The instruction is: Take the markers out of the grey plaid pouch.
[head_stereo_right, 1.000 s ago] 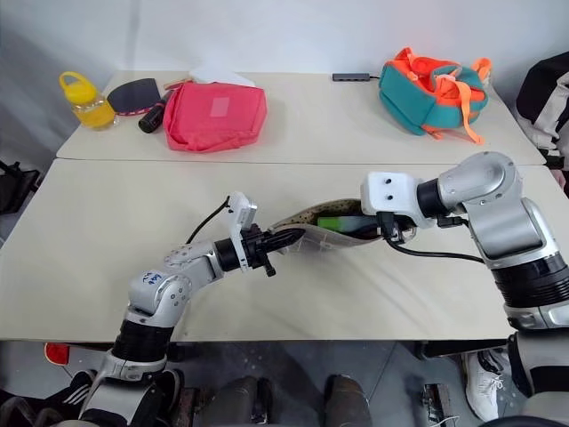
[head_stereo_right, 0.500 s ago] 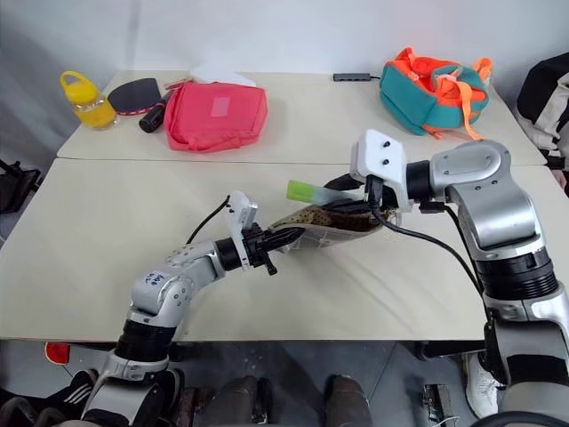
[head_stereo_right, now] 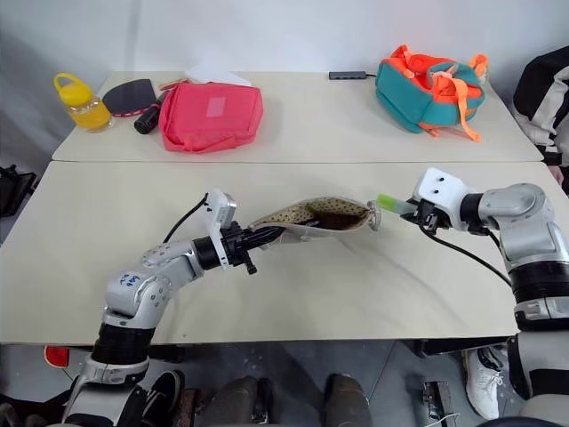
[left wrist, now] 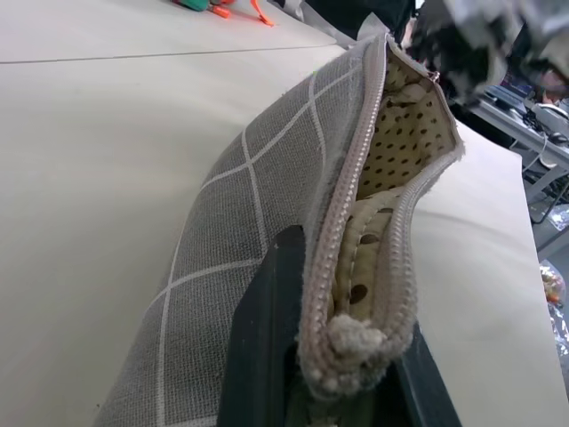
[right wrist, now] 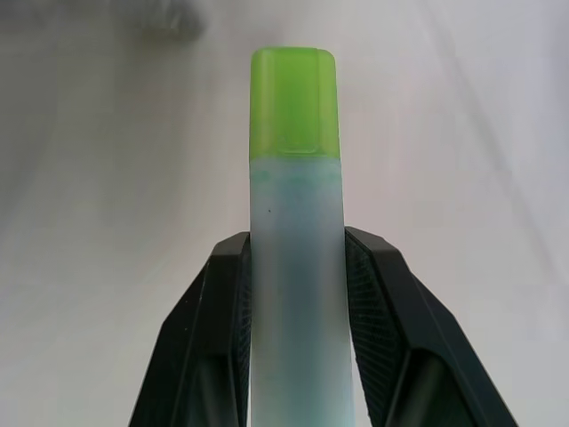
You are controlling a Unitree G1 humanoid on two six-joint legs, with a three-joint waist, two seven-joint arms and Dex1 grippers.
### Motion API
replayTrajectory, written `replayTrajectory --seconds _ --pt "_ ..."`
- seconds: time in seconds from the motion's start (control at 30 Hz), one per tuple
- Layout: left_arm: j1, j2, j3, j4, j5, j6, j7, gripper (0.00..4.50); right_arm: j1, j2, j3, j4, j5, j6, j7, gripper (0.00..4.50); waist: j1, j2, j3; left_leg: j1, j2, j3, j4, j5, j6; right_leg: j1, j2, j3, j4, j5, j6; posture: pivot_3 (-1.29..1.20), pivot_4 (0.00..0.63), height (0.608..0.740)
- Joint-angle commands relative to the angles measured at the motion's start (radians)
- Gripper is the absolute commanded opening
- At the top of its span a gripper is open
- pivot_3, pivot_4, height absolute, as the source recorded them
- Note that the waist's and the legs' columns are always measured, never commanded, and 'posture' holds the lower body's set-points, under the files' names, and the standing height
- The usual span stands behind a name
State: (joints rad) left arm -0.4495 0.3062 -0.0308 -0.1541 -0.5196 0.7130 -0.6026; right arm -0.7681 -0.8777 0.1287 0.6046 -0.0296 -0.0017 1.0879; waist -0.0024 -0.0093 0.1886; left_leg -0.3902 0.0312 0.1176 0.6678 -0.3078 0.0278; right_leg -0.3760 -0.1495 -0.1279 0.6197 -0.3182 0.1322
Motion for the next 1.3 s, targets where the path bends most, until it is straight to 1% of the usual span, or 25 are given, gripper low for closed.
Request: replayTrajectory --seconds 0.03,0.07,0.1,0.27,0.33,0.43,0.5,0.6,0.63,0.67,0.7,0.83,0.87,0.9,0.93,1.03,1.1,1.13,1.23,1.3 --pt "-0.005 -0.004 0.009 -0.033 -0.014 -0.001 0.002 0.0 0.009 0.013 -0.033 0.014 0.028 0.017 0.016 1.46 0.0 0.0 0.0 0.0 0.0 0.0 0.0 0.0 0.0 0.0 0.0 0.0 0.0 0.0 0.0 0.0 0.15 0.74" --pt "-0.005 -0.003 0.009 -0.033 -0.014 0.0 0.002 0.0 0.018 0.011 -0.03 0.013 0.025 0.022 0.022 1.83 0.0 0.0 0.0 0.0 0.0 0.0 0.0 0.0 0.0 0.0 0.0 0.0 0.0 0.0 0.0 0.0 0.15 0.74" --pt "-0.005 -0.003 0.009 -0.033 -0.013 0.0 0.001 0.0 0.022 0.007 -0.027 0.012 0.016 0.014 0.023 2.06 0.001 0.0 0.0 0.0 0.0 0.0 0.0 0.0 0.0 0.0 0.0 0.0 0.0 0.0 0.0 0.0 0.15 0.74" --pt "-0.003 -0.004 0.01 -0.034 -0.014 0.004 0.002 0.0 0.004 -0.002 -0.053 -0.022 0.034 0.05 0.024 3.76 0.002 0.0 0.0 0.0 0.0 0.0 0.001 0.0 0.0 0.0 0.0 0.0 0.0 0.0 0.0 0.0 0.15 0.74" --pt "-0.002 -0.006 0.009 -0.036 -0.015 0.007 0.002 0.0 -0.017 -0.016 -0.065 -0.059 0.045 0.048 0.043 3.76 0.001 0.0 0.0 0.0 0.0 0.0 0.001 0.0 0.0 0.0 0.0 0.0 0.0 0.0 0.0 0.0 0.15 0.74" --pt "-0.007 0.005 -0.009 -0.038 0.005 -0.001 -0.005 0.0 -0.074 -0.014 -0.107 -0.125 0.101 0.108 0.054 3.76 0.0 0.0 0.0 0.0 0.0 0.0 0.001 0.0 0.0 0.0 0.0 0.001 0.0 0.0 0.0 0.0 0.15 0.74" --pt "-0.015 -0.007 -0.005 -0.034 -0.003 0.006 0.004 0.0 -0.103 0.006 -0.133 -0.199 0.16 0.166 0.073 3.76 0.001 0.0 0.0 0.0 0.0 0.0 0.001 0.0 0.0 0.0 0.0 0.001 0.0 0.0 0.0 0.0 0.15 0.74" --pt "-0.022 -0.016 -0.012 -0.026 0.001 0.003 0.005 0.0 -0.119 0.024 -0.137 -0.296 0.197 0.225 0.082 3.16 0.002 0.0 0.0 0.0 0.0 -0.001 0.001 0.0 0.0 0.0 0.0 0.0 0.001 0.0 0.0 0.0 0.15 0.74" --pt "-0.023 -0.02 -0.012 -0.024 0.0 0.005 0.006 0.0 -0.118 0.028 -0.13 -0.325 0.198 0.229 0.08 2.83 0.003 0.0 0.0 0.0 0.0 -0.001 0.001 0.0 0.0 0.0 0.0 0.0 0.0 0.0 0.0 0.0 0.15 0.74" --pt "-0.025 -0.023 -0.012 -0.023 0.0 0.006 0.007 0.0 -0.114 0.034 -0.125 -0.362 0.212 0.247 0.083 2.61 0.006 0.0 0.0 0.0 0.0 -0.002 0.001 0.0 0.0 0.0 0.0 0.0 0.0 0.0 0.0 0.0 0.15 0.74" --pt "-0.026 -0.027 -0.01 -0.021 -0.002 0.007 0.009 0.0 -0.11 0.046 -0.121 -0.41 0.231 0.272 0.088 2.18 0.008 0.0 0.0 0.0 0.0 -0.002 0.001 0.0 0.0 0.001 0.0 -0.001 0.0 0.0 0.0 0.0 0.15 0.74" --pt "-0.033 -0.048 0.003 -0.011 -0.007 0.018 0.036 0.0 -0.064 0.111 -0.101 -0.613 0.367 0.444 0.117 0.95 0.006 0.0 0.0 -0.001 0.0 -0.003 0.001 0.0 0.0 0.0 0.0 -0.001 0.001 0.0 0.0 0.0 0.15 0.74" --pt "-0.036 -0.058 0.01 -0.006 -0.016 0.028 0.044 0.0 -0.044 0.117 -0.083 -0.649 0.376 0.462 0.125 0.59 0.007 0.0 0.0 -0.001 0.0 -0.003 0.0 0.0 0.0 0.0 0.0 -0.001 0.001 0.0 0.0 0.0 0.15 0.74" --pt "-0.039 -0.064 0.011 -0.004 -0.022 0.033 0.045 0.0 -0.019 0.112 -0.05 -0.68 0.352 0.436 0.14 0.26 0.01 0.0 0.0 -0.001 0.0 -0.003 0.001 0.0 0.0 0.0 0.0 -0.002 0.001 0.0 0.0 0.0 0.15 0.74" --pt "-0.043 -0.068 0.008 -0.004 -0.023 0.037 0.043 0.0 0.0 0.107 -0.025 -0.702 0.338 0.425 0.153 0.01 0.013 0.0 0.0 -0.001 -0.001 -0.004 0.001 0.0 0.0 0.0 0.0 -0.002 0.001 0.0 0.0 0.0 0.15 0.74" --pt "-0.058 -0.081 0.006 -0.004 -0.037 0.073 0.045 0.0 -0.013 0.102 0.046 -0.645 0.22 0.331 0.124 0.01 0.016 0.0 0.0 -0.001 -0.001 -0.003 0.001 0.0 0.0 0.0 0.0 -0.001 0.001 0.0 0.0 0.0 0.15 0.74" --pt "-0.062 -0.078 0.001 -0.018 -0.055 0.115 0.035 0.0 -0.013 0.077 0.099 -0.584 0.122 0.237 0.117 0.01 0.018 0.0 0.0 -0.001 -0.001 -0.002 0.002 0.0 0.0 0.0 0.0 -0.001 0.001 0.0 0.0 0.0 0.15 0.74" --pt "-0.062 -0.077 0.002 -0.033 -0.075 0.147 0.029 0.0 -0.008 0.061 0.112 -0.565 0.099 0.217 0.13 0.01 0.019 0.0 0.0 -0.001 -0.001 -0.001 0.002 0.0 0.0 0.0 0.0 0.0 0.001 0.0 0.0 0.0 0.15 0.74" --pt "-0.067 -0.088 0.042 -0.083 -0.18 0.257 0.031 0.0 -0.018 0.004 0.112 -0.579 0.112 0.239 0.212 0.01 0.021 0.0 0.0 -0.001 -0.001 -0.001 0.002 0.0 0.0 0.0 0.0 0.0 0.0 0.0 0.0 0.0 0.15 0.74" --pt "-0.071 -0.095 0.06 -0.092 -0.218 0.291 0.038 0.0 -0.033 -0.014 0.101 -0.604 0.154 0.296 0.263 0.01 0.021 0.0 0.0 -0.001 0.0 -0.002 0.001 0.0 0.0 0.0 0.0 0.0 0.001 0.0 0.0 0.0 0.15 0.74"
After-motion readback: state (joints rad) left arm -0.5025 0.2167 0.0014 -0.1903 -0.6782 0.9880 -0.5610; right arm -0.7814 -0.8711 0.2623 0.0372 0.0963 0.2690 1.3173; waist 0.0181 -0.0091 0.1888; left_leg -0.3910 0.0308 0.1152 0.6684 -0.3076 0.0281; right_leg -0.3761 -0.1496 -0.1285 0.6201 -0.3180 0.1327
